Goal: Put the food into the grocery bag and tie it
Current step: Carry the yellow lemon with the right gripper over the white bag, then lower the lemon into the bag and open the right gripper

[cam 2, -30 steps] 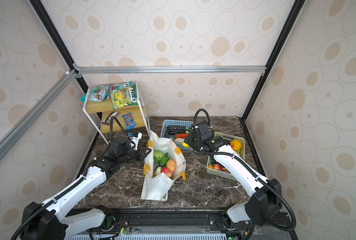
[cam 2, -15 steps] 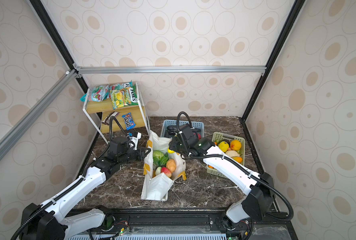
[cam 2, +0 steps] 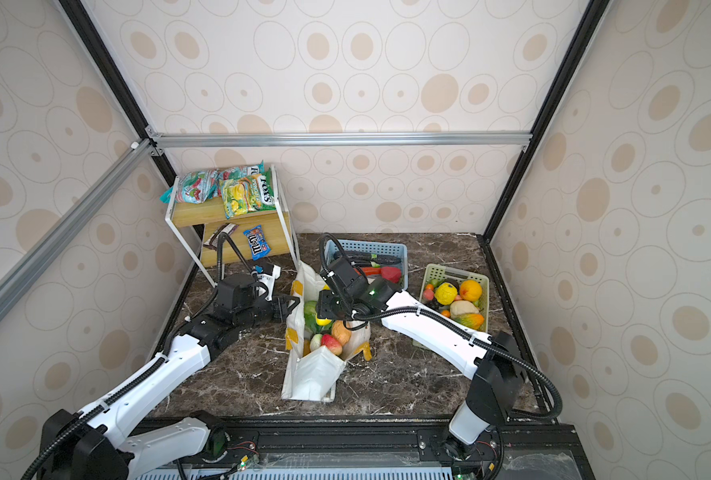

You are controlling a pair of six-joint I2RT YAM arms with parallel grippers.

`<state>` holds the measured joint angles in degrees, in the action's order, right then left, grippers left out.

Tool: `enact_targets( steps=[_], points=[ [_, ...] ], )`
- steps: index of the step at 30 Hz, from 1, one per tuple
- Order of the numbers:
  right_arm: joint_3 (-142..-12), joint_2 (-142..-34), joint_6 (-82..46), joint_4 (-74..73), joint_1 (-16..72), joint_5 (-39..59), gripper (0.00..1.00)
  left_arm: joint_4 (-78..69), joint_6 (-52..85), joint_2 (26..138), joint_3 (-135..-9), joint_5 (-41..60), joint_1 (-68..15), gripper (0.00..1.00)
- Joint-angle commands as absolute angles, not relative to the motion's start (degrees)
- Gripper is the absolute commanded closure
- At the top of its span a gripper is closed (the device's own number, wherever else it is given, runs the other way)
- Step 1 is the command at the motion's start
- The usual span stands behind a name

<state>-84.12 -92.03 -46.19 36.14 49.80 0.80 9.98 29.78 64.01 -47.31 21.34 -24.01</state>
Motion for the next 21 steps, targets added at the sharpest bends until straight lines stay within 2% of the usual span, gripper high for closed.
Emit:
enact_targets(
  steps=[1, 21],
  points=[
    [-84.13, -93.22, -43.58, 37.87, 50.27, 1.43, 0.49, 10.13, 29.88, 62.84, -48.82, 20.41, -24.31, 1.0],
    [-79.19, -100.33, -39.61, 34.2, 51.79, 5.46, 0.47, 8.7, 29.84, 64.53, -48.89, 20.83, -24.27, 1.0]
  ],
)
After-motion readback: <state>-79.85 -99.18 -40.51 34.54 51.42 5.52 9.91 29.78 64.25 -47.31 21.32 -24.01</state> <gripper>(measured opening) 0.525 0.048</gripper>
